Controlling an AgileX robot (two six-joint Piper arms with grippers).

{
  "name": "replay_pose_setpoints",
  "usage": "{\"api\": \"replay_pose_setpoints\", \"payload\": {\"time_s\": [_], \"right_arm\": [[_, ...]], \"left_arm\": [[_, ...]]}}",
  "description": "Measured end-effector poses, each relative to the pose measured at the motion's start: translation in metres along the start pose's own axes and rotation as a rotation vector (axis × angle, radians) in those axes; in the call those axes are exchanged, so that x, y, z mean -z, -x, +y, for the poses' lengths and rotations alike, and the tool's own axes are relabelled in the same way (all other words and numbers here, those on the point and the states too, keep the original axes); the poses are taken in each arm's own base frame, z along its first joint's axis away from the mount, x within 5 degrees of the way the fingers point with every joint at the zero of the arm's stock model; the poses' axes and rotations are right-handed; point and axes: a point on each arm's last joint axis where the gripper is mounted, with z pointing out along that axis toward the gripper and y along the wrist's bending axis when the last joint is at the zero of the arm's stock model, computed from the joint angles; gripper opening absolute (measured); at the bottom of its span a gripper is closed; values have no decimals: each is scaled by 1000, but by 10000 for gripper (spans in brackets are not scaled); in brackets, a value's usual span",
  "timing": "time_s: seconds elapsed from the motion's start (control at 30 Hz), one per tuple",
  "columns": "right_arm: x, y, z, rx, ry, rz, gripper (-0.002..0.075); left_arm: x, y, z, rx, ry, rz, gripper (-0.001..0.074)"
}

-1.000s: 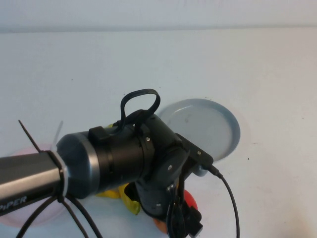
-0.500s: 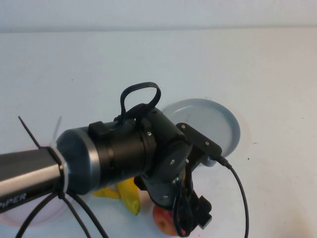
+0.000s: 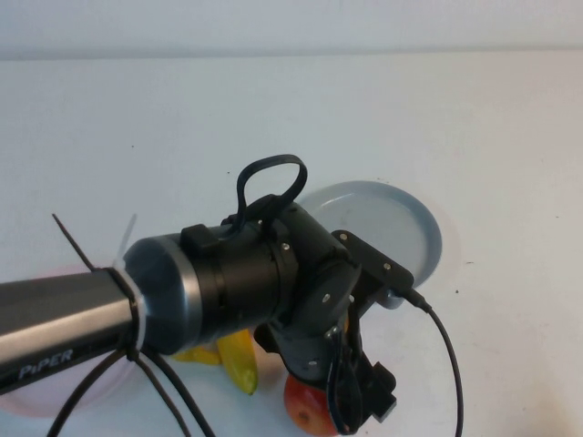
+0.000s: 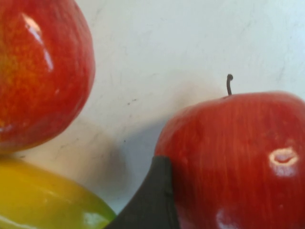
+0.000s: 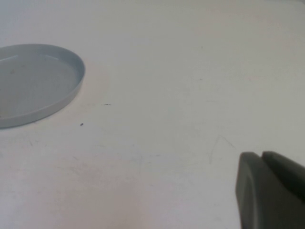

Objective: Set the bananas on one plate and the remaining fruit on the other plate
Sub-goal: Put one type of fruit in the left plate

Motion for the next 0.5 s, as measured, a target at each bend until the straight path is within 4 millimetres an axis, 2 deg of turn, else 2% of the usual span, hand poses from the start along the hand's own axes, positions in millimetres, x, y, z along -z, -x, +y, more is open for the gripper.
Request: {"api": "replay_pose_setpoints", "payload": {"time_s": [0.2,0.33,0.5], "right_arm": [[0,0,0,0,0,0,-15],[0,0,0,0,0,0,-15],[0,0,0,0,0,0,-16]], "left_arm": [[-1,0,0,-2,0,0,657],[-1,0,0,-2,0,0,592],[-1,0,0,-2,0,0,587]]}}
